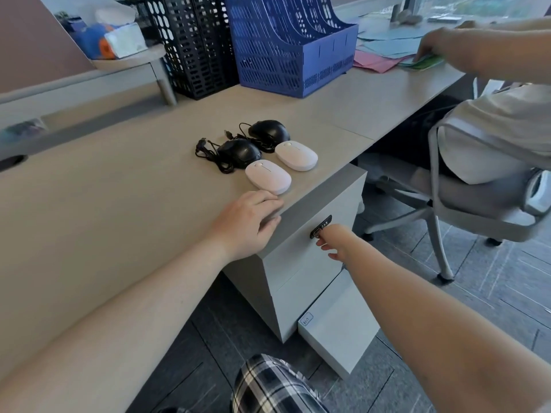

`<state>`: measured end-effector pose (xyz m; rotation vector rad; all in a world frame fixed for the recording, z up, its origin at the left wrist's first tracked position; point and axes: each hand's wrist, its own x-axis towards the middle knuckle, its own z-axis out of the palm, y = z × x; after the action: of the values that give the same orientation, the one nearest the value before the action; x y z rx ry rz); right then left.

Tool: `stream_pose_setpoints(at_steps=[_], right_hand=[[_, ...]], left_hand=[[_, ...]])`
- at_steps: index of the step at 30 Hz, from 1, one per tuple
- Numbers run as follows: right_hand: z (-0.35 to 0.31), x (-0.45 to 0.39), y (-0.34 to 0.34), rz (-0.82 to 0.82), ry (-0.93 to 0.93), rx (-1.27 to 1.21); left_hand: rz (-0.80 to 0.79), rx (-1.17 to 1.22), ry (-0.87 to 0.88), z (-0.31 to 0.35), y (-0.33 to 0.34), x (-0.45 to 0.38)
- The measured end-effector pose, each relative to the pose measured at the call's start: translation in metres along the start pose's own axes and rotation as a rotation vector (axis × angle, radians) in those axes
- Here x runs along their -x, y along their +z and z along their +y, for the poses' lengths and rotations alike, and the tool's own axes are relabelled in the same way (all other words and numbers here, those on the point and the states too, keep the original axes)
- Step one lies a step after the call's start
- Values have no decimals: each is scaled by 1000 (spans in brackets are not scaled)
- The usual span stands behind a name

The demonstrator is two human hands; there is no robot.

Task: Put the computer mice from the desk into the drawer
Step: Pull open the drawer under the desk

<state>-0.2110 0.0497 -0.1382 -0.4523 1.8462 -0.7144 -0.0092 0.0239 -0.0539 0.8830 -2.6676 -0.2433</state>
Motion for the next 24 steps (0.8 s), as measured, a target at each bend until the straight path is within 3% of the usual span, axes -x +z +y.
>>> stream_pose_setpoints(at_steps=[5, 8, 11, 13, 17, 24], right_hand=[[10, -6, -13, -21, 20, 87], [15, 4, -36, 0, -18, 302], [20, 10, -45, 411, -340, 614], [26, 15, -48, 552, -551, 653], [31, 12, -57, 471, -705, 977], [11, 49, -68, 339, -537, 1235]], left_hand=[[-12, -17, -2, 1, 0, -1], [-24, -18, 0, 1, -1, 0], [-18, -43, 2, 1, -1, 2], [-28, -58, -9, 4, 0, 3], [-7, -66, -67, 12, 4, 7], [-123, -118, -200, 25, 7, 7]])
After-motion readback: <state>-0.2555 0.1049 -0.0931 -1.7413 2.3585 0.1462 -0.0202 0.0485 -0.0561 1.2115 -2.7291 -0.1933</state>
